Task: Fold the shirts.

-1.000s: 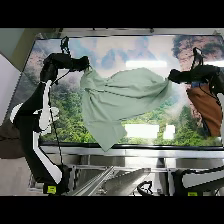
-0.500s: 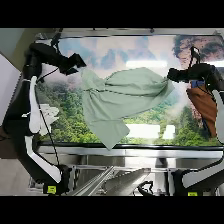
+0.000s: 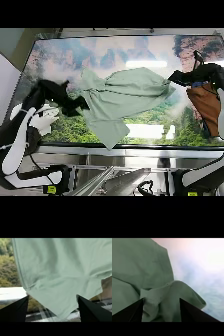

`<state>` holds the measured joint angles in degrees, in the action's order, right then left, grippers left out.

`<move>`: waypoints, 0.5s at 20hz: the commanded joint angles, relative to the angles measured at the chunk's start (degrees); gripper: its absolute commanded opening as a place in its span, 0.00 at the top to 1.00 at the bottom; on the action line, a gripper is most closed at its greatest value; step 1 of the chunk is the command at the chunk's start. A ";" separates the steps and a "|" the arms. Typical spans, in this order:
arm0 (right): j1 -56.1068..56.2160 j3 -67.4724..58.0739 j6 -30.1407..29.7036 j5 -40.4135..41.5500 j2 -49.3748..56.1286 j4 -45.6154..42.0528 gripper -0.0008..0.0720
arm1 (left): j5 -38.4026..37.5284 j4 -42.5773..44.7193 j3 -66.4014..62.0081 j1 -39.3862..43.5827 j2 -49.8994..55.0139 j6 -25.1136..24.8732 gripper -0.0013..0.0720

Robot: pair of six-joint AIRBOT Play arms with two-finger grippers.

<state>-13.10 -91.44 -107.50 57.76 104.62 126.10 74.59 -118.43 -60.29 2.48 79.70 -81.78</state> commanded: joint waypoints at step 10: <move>-10.32 -2.80 1.60 15.45 0.04 0.63 0.31 | -23.67 -8.85 15.02 1.88 0.59 -1.84 0.31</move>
<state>-22.85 -94.13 -105.89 71.02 104.62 126.58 55.75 -126.19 -42.89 4.34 77.25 -83.02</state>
